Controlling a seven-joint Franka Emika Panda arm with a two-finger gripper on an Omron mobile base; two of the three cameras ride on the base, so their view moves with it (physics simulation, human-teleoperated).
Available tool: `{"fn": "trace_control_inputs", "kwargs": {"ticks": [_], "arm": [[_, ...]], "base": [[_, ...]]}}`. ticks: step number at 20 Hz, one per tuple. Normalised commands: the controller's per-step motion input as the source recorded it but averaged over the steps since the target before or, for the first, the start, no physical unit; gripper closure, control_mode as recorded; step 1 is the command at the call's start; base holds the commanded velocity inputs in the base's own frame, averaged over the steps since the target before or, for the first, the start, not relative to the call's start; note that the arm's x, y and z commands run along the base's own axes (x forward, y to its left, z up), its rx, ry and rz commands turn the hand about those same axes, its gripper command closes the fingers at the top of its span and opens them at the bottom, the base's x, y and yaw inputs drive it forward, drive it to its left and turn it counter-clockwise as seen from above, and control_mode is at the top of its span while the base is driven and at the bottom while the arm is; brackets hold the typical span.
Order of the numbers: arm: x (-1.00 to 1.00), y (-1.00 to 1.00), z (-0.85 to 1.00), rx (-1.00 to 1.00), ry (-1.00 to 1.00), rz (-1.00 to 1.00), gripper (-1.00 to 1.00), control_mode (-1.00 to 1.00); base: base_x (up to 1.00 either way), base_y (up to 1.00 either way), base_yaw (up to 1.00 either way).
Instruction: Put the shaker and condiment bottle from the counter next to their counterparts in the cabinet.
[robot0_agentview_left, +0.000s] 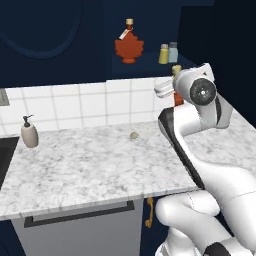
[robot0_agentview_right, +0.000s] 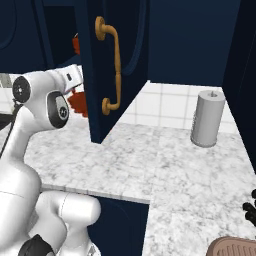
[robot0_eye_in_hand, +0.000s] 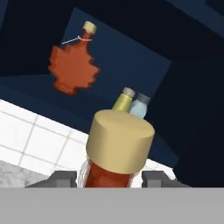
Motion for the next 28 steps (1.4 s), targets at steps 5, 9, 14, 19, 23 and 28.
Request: {"fn": "trace_control_inputs", "kwargs": {"ticks": [5, 9, 14, 19, 23, 28], "arm": [[0.02, 0.42, 0.51, 0.0, 0.0, -0.34, 1.0, -1.0], [0.03, 0.08, -0.01, 0.01, 0.0, -0.14, 1.0, -1.0], [0.08, -0.38, -0.03, 0.31, 0.0, -0.1, 1.0, -1.0], [0.0, -0.09, 0.01, 0.09, 0.0, -0.02, 1.0, -1.0], [0.05, 0.01, 0.0, 0.0, 0.0, 0.02, 1.0, -1.0], [0.24, 0.13, 0.0, 0.07, -0.14, 0.04, 1.0, -1.0]], "base": [[0.0, 0.0, 0.0], [0.0, 0.0, 0.0], [0.0, 0.0, 0.0], [0.0, 0.0, 0.0], [0.0, 0.0, 0.0], [0.0, 0.0, 0.0]]}}
